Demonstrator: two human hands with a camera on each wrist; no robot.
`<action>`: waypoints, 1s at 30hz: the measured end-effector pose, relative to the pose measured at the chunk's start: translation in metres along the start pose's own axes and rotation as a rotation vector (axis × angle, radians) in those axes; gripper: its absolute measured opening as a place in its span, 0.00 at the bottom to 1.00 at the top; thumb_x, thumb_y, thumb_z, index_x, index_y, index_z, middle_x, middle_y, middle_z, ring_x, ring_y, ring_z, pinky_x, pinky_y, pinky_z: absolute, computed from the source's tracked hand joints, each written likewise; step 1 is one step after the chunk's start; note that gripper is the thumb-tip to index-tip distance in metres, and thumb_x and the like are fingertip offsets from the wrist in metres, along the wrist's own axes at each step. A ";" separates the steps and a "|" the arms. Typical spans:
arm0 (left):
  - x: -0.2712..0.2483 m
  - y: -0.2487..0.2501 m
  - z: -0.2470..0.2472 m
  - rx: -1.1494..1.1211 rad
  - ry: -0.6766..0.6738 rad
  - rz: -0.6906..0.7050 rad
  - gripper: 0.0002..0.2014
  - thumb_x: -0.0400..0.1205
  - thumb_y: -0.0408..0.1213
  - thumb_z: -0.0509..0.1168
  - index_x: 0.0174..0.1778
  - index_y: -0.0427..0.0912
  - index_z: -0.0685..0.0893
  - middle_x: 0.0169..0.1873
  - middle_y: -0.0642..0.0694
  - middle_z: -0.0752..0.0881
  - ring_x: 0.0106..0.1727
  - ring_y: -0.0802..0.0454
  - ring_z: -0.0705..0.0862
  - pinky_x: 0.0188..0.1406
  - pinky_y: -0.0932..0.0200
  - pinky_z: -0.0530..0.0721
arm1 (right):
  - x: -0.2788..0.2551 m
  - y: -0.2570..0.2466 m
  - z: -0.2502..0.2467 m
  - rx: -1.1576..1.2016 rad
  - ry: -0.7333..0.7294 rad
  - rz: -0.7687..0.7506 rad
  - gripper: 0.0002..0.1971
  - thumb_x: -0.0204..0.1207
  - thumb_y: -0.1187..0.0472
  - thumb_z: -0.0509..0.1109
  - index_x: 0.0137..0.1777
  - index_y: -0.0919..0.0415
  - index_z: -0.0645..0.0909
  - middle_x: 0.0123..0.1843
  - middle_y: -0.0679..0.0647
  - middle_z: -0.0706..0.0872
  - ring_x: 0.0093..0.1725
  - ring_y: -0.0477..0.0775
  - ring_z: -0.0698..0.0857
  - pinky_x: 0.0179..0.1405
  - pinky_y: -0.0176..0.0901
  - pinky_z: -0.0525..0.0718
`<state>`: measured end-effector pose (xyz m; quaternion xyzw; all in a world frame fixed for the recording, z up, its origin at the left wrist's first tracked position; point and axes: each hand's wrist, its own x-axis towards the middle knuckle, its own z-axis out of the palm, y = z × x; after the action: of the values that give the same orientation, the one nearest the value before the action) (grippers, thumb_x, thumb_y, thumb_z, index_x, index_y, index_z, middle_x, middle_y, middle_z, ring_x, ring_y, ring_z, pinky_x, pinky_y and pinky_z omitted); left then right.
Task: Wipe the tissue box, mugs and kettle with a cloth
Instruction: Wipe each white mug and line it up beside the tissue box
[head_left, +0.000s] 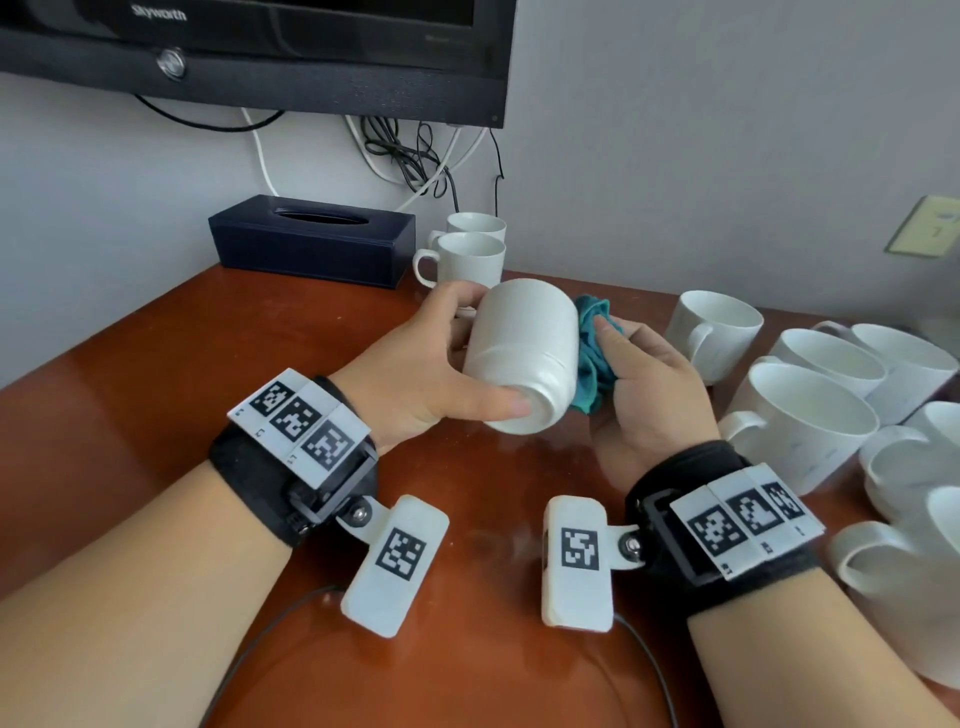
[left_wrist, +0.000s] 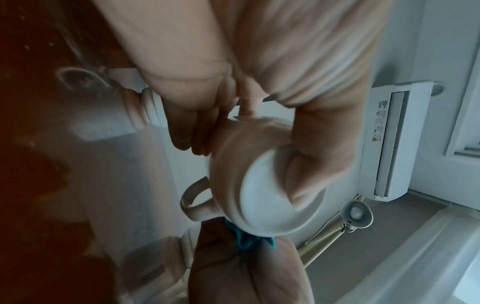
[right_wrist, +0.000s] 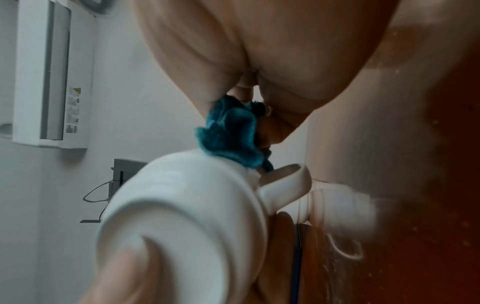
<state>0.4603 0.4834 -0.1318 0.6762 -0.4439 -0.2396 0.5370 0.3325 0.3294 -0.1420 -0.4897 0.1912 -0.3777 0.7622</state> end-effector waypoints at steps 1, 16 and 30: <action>0.000 0.000 0.000 -0.003 -0.005 -0.001 0.50 0.57 0.53 0.87 0.74 0.67 0.68 0.67 0.57 0.85 0.67 0.55 0.87 0.72 0.40 0.85 | 0.000 0.000 -0.001 0.000 0.002 0.007 0.06 0.88 0.64 0.67 0.50 0.63 0.84 0.44 0.58 0.90 0.38 0.53 0.89 0.36 0.46 0.88; 0.011 -0.005 -0.007 -0.244 0.321 0.027 0.53 0.55 0.51 0.87 0.77 0.52 0.70 0.64 0.47 0.88 0.65 0.49 0.89 0.71 0.39 0.86 | -0.009 -0.004 0.002 -0.017 -0.243 0.124 0.06 0.85 0.65 0.67 0.52 0.67 0.85 0.46 0.63 0.90 0.39 0.55 0.88 0.32 0.44 0.86; 0.009 0.002 0.001 -0.639 0.186 0.005 0.47 0.67 0.39 0.82 0.82 0.44 0.68 0.62 0.47 0.90 0.66 0.45 0.90 0.70 0.38 0.86 | -0.003 0.002 0.008 0.280 -0.080 0.215 0.21 0.89 0.62 0.65 0.77 0.73 0.78 0.57 0.63 0.88 0.44 0.55 0.89 0.39 0.48 0.90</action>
<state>0.4628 0.4751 -0.1292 0.4914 -0.2970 -0.3024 0.7608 0.3369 0.3371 -0.1402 -0.3702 0.1577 -0.2971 0.8659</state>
